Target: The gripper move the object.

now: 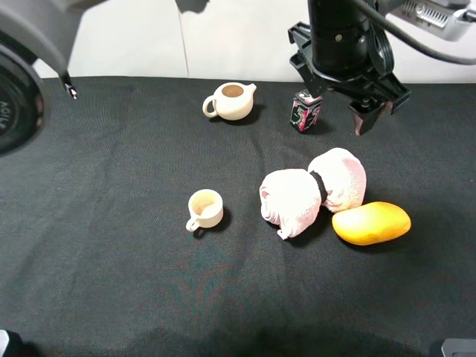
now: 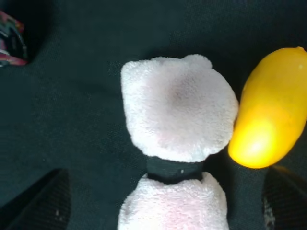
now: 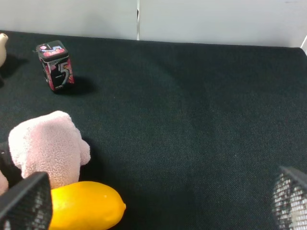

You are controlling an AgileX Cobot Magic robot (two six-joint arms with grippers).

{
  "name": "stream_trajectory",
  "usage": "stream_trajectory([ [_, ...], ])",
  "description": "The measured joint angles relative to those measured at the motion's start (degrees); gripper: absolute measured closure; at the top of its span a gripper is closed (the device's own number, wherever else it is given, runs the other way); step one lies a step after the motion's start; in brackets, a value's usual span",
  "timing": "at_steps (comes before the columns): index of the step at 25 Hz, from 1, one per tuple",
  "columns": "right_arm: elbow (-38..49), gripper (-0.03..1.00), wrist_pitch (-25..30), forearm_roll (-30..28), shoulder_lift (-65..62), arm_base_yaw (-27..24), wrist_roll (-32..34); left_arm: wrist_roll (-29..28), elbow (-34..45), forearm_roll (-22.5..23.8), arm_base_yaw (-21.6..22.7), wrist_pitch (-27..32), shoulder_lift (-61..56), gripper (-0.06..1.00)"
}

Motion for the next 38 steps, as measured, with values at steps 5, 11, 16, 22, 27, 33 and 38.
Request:
stream_trajectory([
  [5,0.00,0.27,0.00,0.00,0.00,0.00,0.00,0.00,-0.01,0.73,1.66,0.03,-3.29,0.11],
  [11,0.00,0.27,0.00,0.00,0.00,0.00,0.00,0.00,0.31,1.19,6.07,0.07,-6.81,0.11],
  [16,0.00,0.27,0.00,0.00,0.00,0.00,0.00,0.00,0.31,1.43,9.35,0.10,-8.75,0.11],
  [22,0.00,0.27,0.00,0.00,0.00,0.00,0.00,0.00,0.36,1.56,13.83,0.10,-9.25,0.11],
  [27,0.00,0.27,0.00,0.00,0.00,0.00,0.00,0.00,0.36,1.56,17.97,0.14,-9.97,0.11],
  [33,0.00,0.27,0.00,0.00,0.00,0.00,0.00,0.00,0.96,2.22,23.05,0.04,-12.44,0.11],
  [38,0.00,0.27,0.00,0.00,0.00,0.00,0.00,0.00,8.11,2.27,27.67,0.04,-16.92,0.11],
])
